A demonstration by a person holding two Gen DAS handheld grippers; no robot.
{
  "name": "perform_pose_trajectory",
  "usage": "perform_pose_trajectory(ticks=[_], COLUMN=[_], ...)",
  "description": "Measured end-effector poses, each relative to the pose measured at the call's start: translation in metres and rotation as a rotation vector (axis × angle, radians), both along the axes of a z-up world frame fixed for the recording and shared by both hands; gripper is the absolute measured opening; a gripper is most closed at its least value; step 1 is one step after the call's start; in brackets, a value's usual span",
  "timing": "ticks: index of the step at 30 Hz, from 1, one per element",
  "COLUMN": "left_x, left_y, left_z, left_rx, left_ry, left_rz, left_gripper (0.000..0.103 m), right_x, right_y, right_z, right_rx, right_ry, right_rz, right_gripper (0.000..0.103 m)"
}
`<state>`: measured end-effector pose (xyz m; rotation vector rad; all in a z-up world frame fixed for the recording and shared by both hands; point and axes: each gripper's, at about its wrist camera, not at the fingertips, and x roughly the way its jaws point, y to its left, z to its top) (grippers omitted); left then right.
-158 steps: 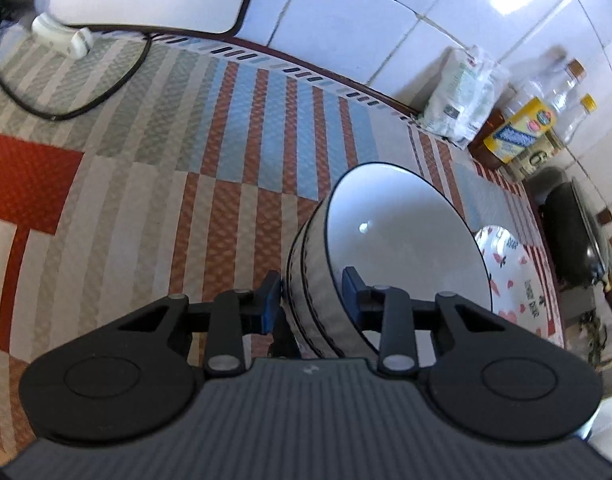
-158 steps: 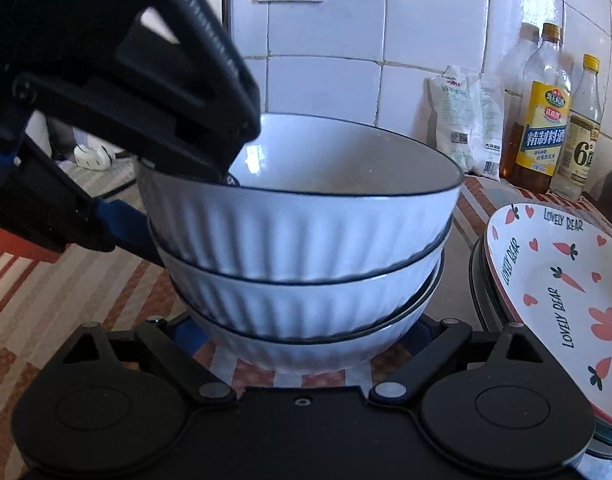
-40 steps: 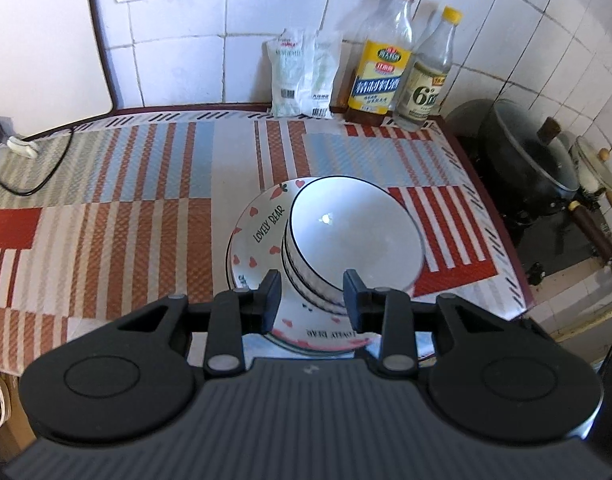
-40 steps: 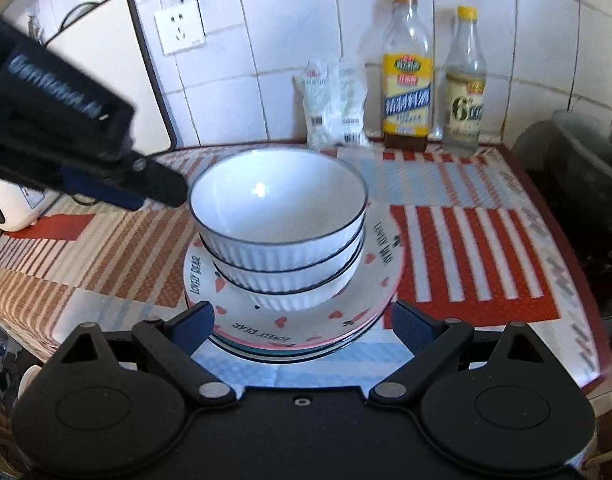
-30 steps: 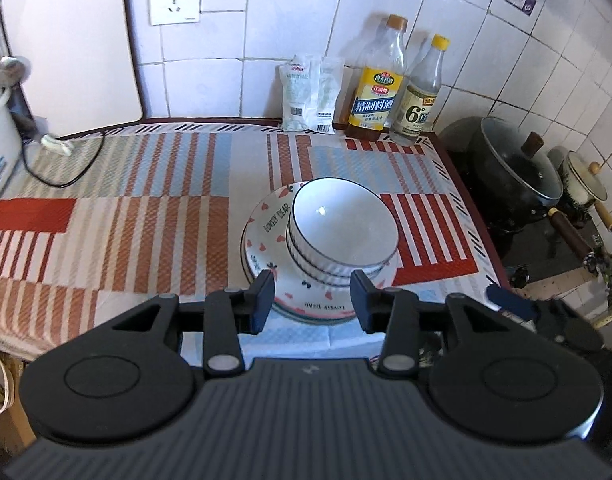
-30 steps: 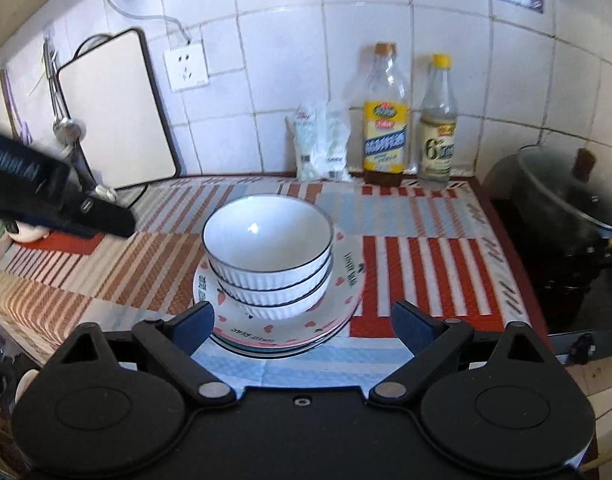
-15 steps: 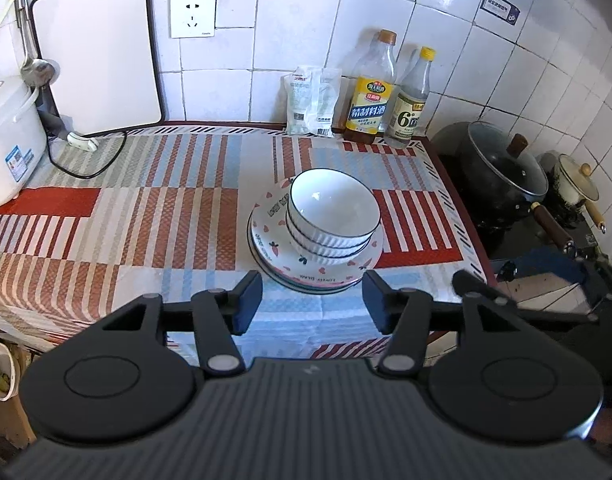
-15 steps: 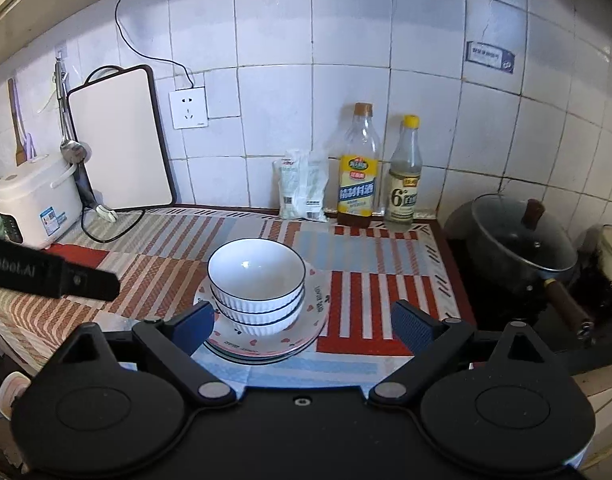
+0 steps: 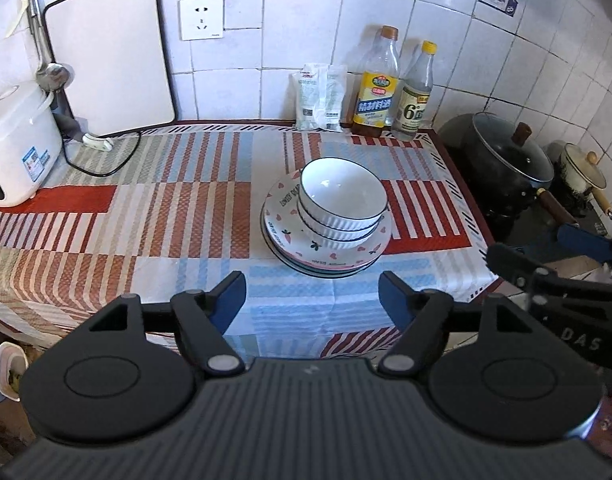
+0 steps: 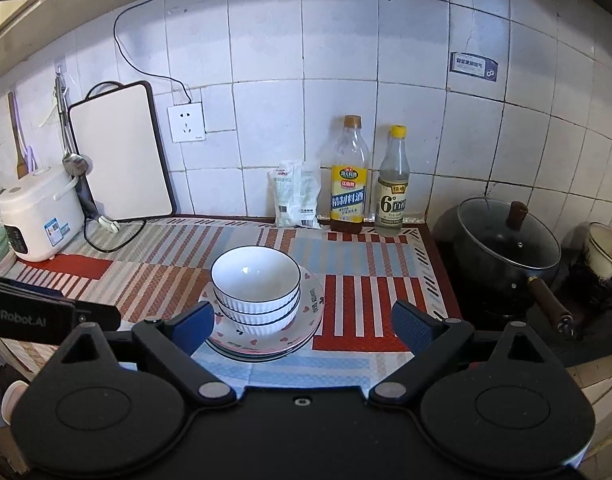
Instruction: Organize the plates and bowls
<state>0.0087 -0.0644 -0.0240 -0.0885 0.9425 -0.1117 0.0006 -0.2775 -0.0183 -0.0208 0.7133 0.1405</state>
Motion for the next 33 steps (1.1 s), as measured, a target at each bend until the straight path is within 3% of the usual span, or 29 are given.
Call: perform_pose_trajectory(ticks=[8,16,23,33], left_x=[-0.009,-0.017,-0.019,-0.016], left_y=[-0.002,-0.003,-0.012,-0.013], left_z=[0.001,0.005,0.005,-0.001], left_rx=[0.046,0.036,0.054,0.096], left_ry=[-0.022,-0.02,-0.01,-0.013], left_rz=[0.023,-0.007,-0.013,-0.002], left_gripper=[0.093,0.094,0.094,0.094], right_x=[-0.005,-0.01,-0.01,-0.01], right_y=[-0.004,-0.003,-0.005,-0.003], right_z=[0.0,-0.002,-0.004,-0.006], right_rx=[0.017,-0.01,0.016,-0.028], right_ry=[-0.002,0.0,0.007,0.015], right_rz=[-0.033,-0.043,-0.06,-0.065], right_gripper=[0.103,0.103,0.103,0.103])
